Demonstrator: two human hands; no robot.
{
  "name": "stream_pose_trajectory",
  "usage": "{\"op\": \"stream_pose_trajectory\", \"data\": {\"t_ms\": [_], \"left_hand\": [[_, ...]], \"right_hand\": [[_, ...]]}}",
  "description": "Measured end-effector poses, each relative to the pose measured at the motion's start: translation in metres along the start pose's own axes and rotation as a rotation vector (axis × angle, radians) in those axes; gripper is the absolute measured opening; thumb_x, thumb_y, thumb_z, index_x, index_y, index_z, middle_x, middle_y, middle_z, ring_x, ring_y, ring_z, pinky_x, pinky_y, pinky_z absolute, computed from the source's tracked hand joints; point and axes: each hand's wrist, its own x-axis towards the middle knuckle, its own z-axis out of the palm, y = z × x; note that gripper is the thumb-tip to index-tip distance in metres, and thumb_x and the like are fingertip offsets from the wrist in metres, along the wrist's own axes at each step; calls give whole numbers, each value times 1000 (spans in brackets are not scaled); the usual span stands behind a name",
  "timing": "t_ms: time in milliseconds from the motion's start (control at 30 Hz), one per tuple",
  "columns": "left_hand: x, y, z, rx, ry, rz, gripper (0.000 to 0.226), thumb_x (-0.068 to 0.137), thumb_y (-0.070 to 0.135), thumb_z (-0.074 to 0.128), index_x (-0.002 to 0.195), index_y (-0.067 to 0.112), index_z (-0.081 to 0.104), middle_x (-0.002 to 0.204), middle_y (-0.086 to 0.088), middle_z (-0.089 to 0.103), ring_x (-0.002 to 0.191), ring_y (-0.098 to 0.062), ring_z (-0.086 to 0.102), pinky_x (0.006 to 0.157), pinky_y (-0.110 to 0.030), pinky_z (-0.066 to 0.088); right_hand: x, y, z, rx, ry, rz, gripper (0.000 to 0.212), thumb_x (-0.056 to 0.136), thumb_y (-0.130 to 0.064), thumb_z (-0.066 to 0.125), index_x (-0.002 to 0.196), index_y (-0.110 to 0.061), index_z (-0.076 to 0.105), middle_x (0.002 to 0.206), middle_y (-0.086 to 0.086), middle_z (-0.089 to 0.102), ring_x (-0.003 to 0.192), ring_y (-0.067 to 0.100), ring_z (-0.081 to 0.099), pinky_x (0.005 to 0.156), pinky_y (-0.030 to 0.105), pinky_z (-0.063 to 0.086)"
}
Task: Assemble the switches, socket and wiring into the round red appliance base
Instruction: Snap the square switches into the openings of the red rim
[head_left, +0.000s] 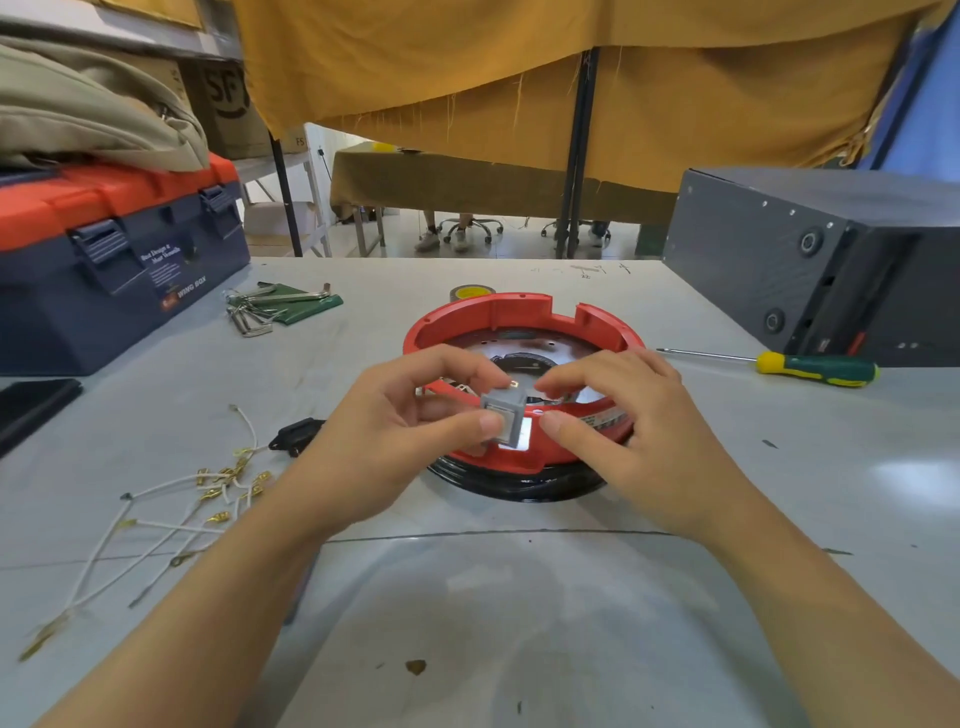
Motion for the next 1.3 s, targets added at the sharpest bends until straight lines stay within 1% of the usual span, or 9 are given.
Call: {"op": "stream_pose_trajectory", "data": {"t_ms": [167,300,433,533,800,967,1100,1200,1300], "left_hand": [[0,-1,7,-35,4,-71,31,68,18,71,98,12,66,94,-18,71,75,-26,73,66,-24,57],[0,-1,8,-39,30,-103,32,67,18,69,97,7,68,88,-13,73,68,-26,73,61,-21,57],[-1,-1,9,-36,19,-105,30,72,21,65,98,8,70,91,-9,74,72,-24,73,61,-19,55],[-2,-3,10,-17,-5,-105,30,75,18,65,101,2,68,92,-12,73,72,-22,73,61,-22,56],[-2,-4,12,-6,5,-87,29,71,16,68,99,7,67,98,-26,65,75,-27,72,65,-22,56],[-2,-5,13,61,-8,-7,43,67,14,74,109,13,66,95,-11,65,74,-16,63,73,-22,55],[-3,-7,16,100,63,38,35,70,19,79,102,15,66,90,-1,67,73,-15,61,70,-21,53],[-3,-7,17,97,115,40,34,67,28,78,97,15,67,88,0,71,76,-14,68,71,-19,52],[-2,-5,16,21,117,23,30,68,24,76,96,15,68,83,-6,74,76,-19,72,71,-20,54]], "right_hand": [[-1,-10,0,177,-12,-10,23,76,-39,72,96,-28,69,83,-22,63,90,-3,57,83,9,38],[-1,-10,0,316,-51,50,27,71,-45,69,92,-29,70,81,-18,65,85,0,62,74,7,43],[-1,-8,-2,366,-73,77,11,76,-34,73,87,-34,69,87,-19,67,83,-1,63,71,6,44],[-2,-7,-2,363,-78,83,10,79,-24,74,84,-31,70,84,-18,67,80,-1,64,69,5,44],[-3,-7,-2,335,-70,93,7,78,-25,73,84,-27,70,81,-16,67,79,0,63,69,5,43],[-3,-7,-2,307,-58,119,6,79,-30,70,83,-25,69,76,-12,68,78,1,62,66,8,46],[-3,-8,-3,312,-66,114,3,79,-31,69,80,-30,67,76,-16,66,77,2,61,64,7,45],[-2,-7,-5,326,-39,126,7,78,-34,69,81,-28,67,78,-19,65,77,0,60,63,5,43],[-2,-8,-2,326,-35,122,7,80,-35,67,84,-29,68,78,-20,64,79,-1,60,66,5,43]]}}
